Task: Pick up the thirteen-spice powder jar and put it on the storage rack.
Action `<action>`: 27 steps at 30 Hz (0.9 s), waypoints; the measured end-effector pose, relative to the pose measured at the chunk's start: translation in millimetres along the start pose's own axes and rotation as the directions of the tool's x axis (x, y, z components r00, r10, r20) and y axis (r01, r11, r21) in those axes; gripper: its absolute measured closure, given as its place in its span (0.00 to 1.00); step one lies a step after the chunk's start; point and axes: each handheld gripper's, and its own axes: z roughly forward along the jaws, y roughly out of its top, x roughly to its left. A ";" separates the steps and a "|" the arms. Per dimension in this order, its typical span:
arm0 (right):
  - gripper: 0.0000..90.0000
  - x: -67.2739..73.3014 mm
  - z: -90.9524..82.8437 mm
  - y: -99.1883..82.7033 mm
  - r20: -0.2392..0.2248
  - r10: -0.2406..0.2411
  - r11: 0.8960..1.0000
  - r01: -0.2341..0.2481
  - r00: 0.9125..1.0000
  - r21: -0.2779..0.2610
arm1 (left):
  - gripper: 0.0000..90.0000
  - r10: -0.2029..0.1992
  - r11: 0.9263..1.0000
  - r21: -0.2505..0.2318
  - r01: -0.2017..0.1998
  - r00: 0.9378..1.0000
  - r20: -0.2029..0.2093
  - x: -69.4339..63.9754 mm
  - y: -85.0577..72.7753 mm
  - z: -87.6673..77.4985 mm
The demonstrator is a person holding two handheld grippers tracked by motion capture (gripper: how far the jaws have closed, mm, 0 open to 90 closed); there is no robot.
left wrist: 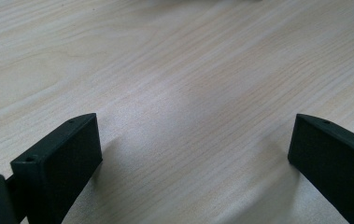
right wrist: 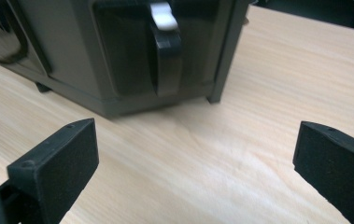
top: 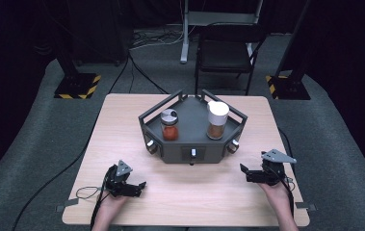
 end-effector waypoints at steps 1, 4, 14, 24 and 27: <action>0.00 -0.3 -0.5 -2.8 0.004 0.004 1.000 -0.004 1.000 0.003 | 0.03 0.000 1.000 0.000 0.000 1.000 0.000 0.0 0.0 0.0; 0.00 -1.5 -2.0 -11.7 0.014 0.016 1.000 -0.016 1.000 0.007 | 0.03 0.000 1.000 0.000 0.000 1.000 0.000 -0.1 0.0 0.0; 0.00 -9.1 -3.7 -34.7 0.015 0.056 0.998 -0.056 0.998 0.026 | 0.03 0.000 1.000 0.000 0.000 1.000 0.000 0.0 0.0 0.0; 0.00 -12.9 -4.2 -43.7 0.020 0.070 0.994 -0.072 0.997 0.083 | 0.03 -0.001 1.000 0.000 0.001 1.000 -0.002 -0.7 -0.2 -0.2; 0.00 -13.2 -3.5 -44.1 0.020 0.067 0.993 -0.068 0.998 0.099 | 0.03 -0.001 1.000 0.000 0.001 1.000 -0.002 -0.9 -0.3 -0.4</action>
